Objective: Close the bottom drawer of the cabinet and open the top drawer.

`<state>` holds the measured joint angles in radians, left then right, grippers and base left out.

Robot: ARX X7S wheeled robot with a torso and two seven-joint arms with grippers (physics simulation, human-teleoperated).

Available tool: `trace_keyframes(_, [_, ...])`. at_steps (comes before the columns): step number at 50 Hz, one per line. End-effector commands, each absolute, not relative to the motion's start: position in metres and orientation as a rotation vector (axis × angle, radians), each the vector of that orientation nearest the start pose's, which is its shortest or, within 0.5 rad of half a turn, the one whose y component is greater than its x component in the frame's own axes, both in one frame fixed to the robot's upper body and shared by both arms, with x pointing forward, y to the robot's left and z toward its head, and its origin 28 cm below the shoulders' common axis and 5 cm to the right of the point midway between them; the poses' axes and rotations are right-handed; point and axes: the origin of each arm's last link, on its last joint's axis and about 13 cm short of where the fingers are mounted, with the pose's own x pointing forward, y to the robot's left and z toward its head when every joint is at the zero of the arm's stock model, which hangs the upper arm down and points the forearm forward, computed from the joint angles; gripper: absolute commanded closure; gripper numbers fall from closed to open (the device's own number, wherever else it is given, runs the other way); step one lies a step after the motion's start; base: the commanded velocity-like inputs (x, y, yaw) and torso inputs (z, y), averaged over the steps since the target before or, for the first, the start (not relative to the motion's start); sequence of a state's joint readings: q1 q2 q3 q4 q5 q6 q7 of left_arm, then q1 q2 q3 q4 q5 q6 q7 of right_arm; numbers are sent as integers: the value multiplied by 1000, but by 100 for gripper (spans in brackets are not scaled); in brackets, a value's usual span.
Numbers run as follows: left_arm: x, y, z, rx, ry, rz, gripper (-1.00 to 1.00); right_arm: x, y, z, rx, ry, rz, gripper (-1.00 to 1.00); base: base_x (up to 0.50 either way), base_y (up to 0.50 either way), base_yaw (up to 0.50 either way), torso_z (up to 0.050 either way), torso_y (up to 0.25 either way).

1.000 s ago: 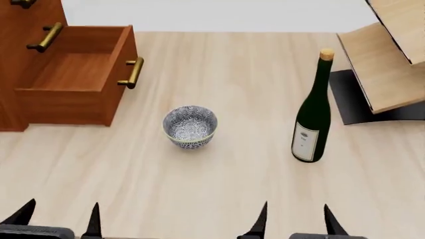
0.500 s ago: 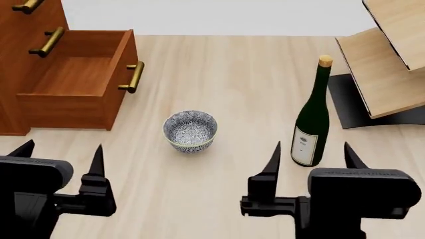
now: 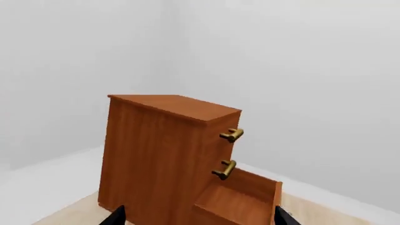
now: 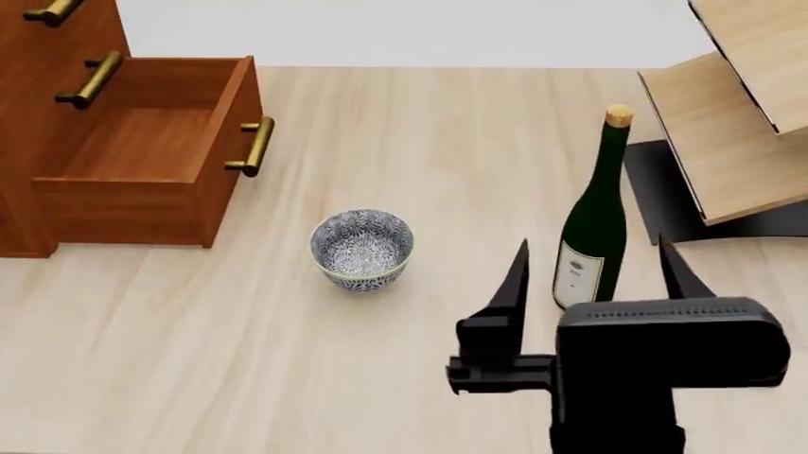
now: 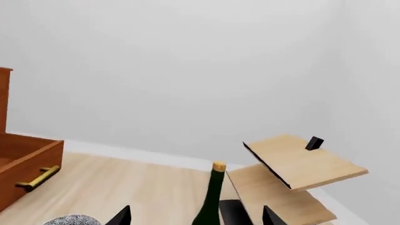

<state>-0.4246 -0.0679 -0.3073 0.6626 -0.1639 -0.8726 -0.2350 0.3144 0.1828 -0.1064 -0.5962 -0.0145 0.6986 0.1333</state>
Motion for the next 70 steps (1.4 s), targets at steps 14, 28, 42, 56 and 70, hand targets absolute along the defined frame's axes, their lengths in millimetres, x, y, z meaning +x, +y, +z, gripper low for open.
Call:
trace_keyframes(14, [218, 294, 193, -289, -396, 718, -100, 232, -107, 168, -260, -291, -97, -100, 0, 0, 0, 43, 99])
trace_keyframes(28, [212, 297, 194, -260, -435, 834, -100, 238, -110, 164, -252, -287, -111, -100, 0, 0, 0, 46, 105])
trace_keyframes(42, [212, 295, 195, -231, -446, 841, -100, 238, -109, 162, -271, -308, -117, -100, 0, 92, 0, 15, 31])
trace_keyframes(56, [211, 295, 195, -224, -456, 840, -100, 237, -109, 162, -274, -310, -112, -100, 0, 304, 0, 0, 0])
trace_keyframes(70, [211, 294, 195, -205, -465, 831, -100, 236, -108, 164, -243, -319, -82, -100, 21, 328, 0, 0, 0])
